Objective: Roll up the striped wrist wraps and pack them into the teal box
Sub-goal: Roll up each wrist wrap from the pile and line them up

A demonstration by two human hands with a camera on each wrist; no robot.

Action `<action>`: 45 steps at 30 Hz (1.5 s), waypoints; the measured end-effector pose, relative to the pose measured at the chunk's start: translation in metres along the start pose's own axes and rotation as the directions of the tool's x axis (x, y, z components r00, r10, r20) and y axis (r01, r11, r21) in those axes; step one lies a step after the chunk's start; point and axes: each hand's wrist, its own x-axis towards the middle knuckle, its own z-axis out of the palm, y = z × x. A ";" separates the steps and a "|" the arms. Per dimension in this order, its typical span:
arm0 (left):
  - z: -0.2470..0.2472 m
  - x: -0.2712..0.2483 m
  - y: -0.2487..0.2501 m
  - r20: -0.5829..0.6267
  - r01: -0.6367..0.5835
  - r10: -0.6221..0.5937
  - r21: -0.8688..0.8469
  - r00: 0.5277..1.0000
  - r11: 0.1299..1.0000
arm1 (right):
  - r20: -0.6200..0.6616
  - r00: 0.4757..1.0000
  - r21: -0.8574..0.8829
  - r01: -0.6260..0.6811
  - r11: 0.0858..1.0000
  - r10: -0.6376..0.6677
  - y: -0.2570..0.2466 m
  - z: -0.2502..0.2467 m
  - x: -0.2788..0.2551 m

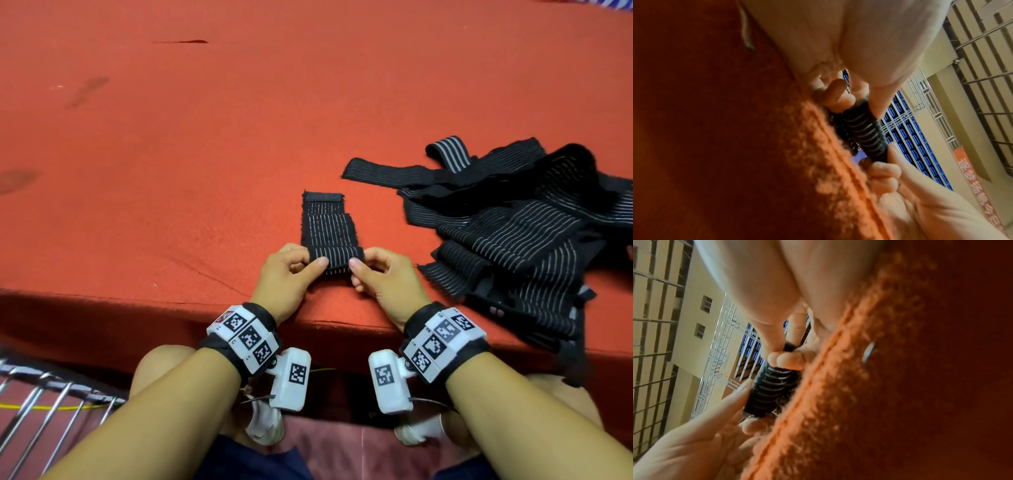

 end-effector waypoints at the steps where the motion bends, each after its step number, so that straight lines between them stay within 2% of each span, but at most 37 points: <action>1: 0.000 0.000 0.000 0.004 -0.003 0.003 0.015 1.000 1.000 | -0.013 1.000 0.027 0.008 1.000 -0.007 0.000 0.001 -0.001; 3: 0.000 0.001 -0.001 0.008 -0.009 0.008 0.068 1.000 0.998 | -0.023 0.999 0.045 0.047 0.998 -0.046 0.000 -0.001 -0.004; 7: -0.001 0.002 -0.002 0.002 0.025 -0.026 0.119 1.000 0.993 | 0.034 0.990 -0.048 0.138 0.989 -0.136 0.000 -0.002 -0.008; 13: -0.002 0.001 0.001 0.017 0.005 -0.006 0.015 1.000 1.000 | 0.020 0.980 -0.239 0.195 0.951 -0.196 0.004 -0.001 -0.005; 16: -0.004 -0.001 0.004 0.016 0.000 0.001 -0.049 1.000 0.999 | 0.028 0.978 -0.229 0.206 0.951 -0.205 0.004 -0.001 -0.005; 18: -0.004 -0.002 0.006 -0.003 0.028 -0.029 -0.151 1.000 0.988 | 0.035 0.978 -0.224 0.208 0.952 -0.206 0.006 -0.003 -0.006; 20: -0.003 -0.002 0.006 -0.043 0.055 -0.069 -0.270 0.997 0.961 | 0.053 0.978 -0.231 0.207 0.951 -0.200 0.006 -0.004 -0.005; 23: -0.002 -0.003 0.004 -0.119 0.015 -0.064 -0.377 0.991 0.926 | 0.104 0.975 -0.233 0.214 0.949 -0.195 0.006 -0.005 -0.004; 28: -0.004 -0.006 0.002 -0.153 -0.011 -0.043 -0.339 0.987 0.941 | 0.168 0.964 -0.199 0.236 0.951 -0.204 0.007 -0.007 -0.005; 35: -0.006 -0.007 -0.001 -0.233 -0.134 0.064 -0.302 0.970 0.944 | 0.145 0.943 -0.183 0.323 0.928 -0.300 0.006 -0.006 -0.011; 38: -0.007 -0.005 -0.004 -0.212 -0.148 0.087 -0.295 0.973 0.944 | 0.178 0.942 -0.157 0.313 0.937 -0.285 0.006 -0.007 -0.010; 41: -0.007 -0.004 -0.009 -0.129 -0.154 0.130 -0.202 0.983 0.967 | 0.204 0.944 -0.132 0.289 0.948 -0.259 0.007 -0.008 -0.008; 45: -0.006 -0.004 -0.011 0.004 -0.131 0.132 -0.097 0.991 0.987 | 0.093 0.950 -0.039 0.303 0.952 -0.299 0.011 -0.009 -0.005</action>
